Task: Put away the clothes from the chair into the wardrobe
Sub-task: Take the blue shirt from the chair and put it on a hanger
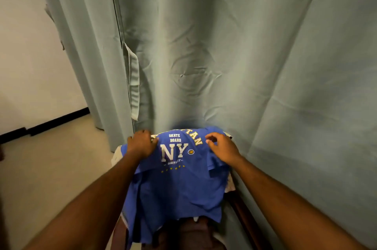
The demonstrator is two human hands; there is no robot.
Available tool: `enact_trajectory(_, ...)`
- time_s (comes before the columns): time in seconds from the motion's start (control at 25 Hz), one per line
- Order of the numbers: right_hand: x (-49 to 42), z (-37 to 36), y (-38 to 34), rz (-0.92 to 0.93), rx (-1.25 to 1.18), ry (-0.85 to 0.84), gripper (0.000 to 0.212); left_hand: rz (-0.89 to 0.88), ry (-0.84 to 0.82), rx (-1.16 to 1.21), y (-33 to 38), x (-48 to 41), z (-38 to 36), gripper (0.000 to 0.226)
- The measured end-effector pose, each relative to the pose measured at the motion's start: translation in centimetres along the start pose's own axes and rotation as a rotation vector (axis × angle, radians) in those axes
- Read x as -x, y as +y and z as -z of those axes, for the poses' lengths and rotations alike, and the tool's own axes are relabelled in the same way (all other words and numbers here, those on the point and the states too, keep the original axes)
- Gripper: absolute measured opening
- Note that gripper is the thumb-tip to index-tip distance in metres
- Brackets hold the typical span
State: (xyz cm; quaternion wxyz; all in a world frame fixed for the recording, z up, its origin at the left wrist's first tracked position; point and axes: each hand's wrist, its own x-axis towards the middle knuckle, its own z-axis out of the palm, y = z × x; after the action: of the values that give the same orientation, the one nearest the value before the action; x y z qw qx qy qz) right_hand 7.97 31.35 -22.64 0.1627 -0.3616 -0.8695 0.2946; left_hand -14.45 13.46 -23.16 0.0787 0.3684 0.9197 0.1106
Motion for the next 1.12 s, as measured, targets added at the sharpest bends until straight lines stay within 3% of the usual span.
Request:
enact_trajectory(0.16,-8.6,-1.5,1.2,-0.103,0.078,0.112,0.019,0.257,-0.377,0.204,-2.9,-7.2,-1.6,0.106)
enact_trajectory(0.2,-10.4,-1.8,1.5,-0.179,0.120,0.089,0.025,0.273,-0.431,0.248,-3.5,-8.0,-2.1,0.102)
enact_trajectory(0.24,-11.6,-1.8,1.6,-0.279,0.192,0.025,0.032,0.269,-0.414,0.296,-3.8,-8.4,-2.3,0.085)
enact_trajectory(0.32,-13.2,-1.8,1.4,-0.432,0.269,-0.098,0.032,0.341,-0.216,0.378,-4.5,-8.9,-2.5,0.046)
enact_trajectory(0.4,-13.9,-1.7,1.7,-0.432,0.241,-0.127,0.022,0.439,-0.026,0.490,-4.6,-8.8,-2.0,0.023)
enact_trajectory(0.48,-13.9,-1.9,2.2,-0.392,0.233,-0.112,0.022,0.472,0.123,0.584,-4.2,-8.7,-1.5,0.014)
enact_trajectory(0.6,-13.8,-2.8,2.4,-0.421,0.264,-0.120,0.033,0.357,0.318,0.800,-4.3,-7.1,-1.1,0.037)
enact_trajectory(0.8,-13.0,-2.8,3.4,-0.298,0.250,0.023,0.016,0.098,0.482,1.080,-5.2,-3.5,-1.0,0.051)
enact_trajectory(0.92,-12.5,-1.9,3.6,-0.278,0.373,0.038,0.018,-0.074,0.437,1.052,-5.0,-2.4,-1.0,0.049)
enact_trajectory(1.0,-12.2,-1.4,4.0,-0.121,0.340,0.186,0.013,-0.165,0.345,0.962,-4.9,-1.8,-0.8,0.045)
enact_trajectory(1.08,-10.5,-0.5,4.9,0.026,-0.047,0.272,0.006,-0.152,0.183,0.755,-5.1,-1.5,-1.1,0.059)
enact_trajectory(1.12,-9.1,-0.3,5.3,0.034,-0.187,0.238,0.006,-0.112,0.094,0.631,-5.3,-1.4,-1.7,0.070)
